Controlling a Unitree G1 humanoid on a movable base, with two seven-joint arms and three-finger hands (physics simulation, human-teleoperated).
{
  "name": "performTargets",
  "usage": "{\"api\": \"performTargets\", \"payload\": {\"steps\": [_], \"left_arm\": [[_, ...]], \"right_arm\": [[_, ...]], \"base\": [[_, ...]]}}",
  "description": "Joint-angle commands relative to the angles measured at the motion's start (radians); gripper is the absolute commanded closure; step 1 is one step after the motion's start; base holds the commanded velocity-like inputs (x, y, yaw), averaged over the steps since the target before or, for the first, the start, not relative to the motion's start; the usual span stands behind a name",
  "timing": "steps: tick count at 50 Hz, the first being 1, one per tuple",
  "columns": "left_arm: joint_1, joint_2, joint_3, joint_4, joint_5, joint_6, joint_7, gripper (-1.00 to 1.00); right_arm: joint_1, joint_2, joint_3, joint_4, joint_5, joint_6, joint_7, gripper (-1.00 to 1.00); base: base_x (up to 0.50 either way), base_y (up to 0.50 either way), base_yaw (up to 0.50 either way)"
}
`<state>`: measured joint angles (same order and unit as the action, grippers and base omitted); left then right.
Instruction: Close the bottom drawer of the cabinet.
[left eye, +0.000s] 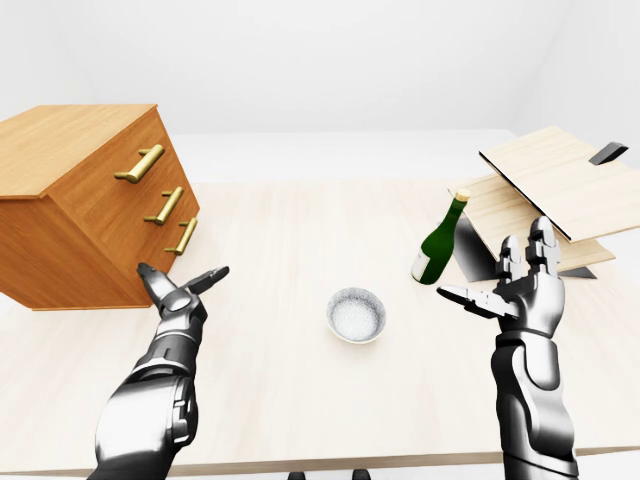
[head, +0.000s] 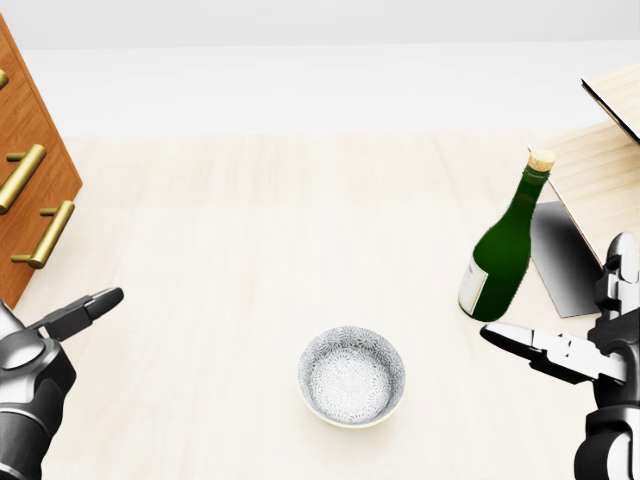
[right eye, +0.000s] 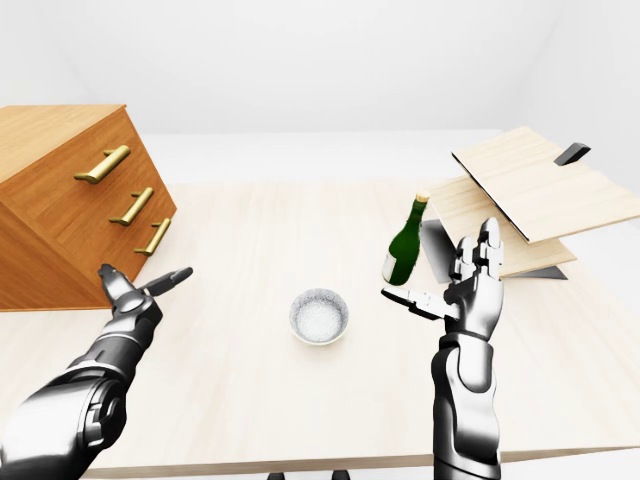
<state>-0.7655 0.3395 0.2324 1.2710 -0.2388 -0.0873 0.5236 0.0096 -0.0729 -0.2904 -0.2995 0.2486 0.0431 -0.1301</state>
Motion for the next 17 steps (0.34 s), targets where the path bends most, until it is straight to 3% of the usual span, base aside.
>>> {"api": "performTargets", "payload": {"steps": [1,17], "left_arm": [[0.008,0.053,0.042,0.004,-0.031,0.000,0.000,-1.00],[0.010,0.056,0.049,0.015,-0.026,0.000,0.000,-1.00]], "right_arm": [[0.000,0.000,-0.001,0.000,0.001,0.000,0.000,-1.00],[-0.001,0.000,0.002,0.009,0.000,-0.007,0.002,-1.00]], "base": [[0.00,0.00,0.00],[0.00,0.00,0.00]]}}
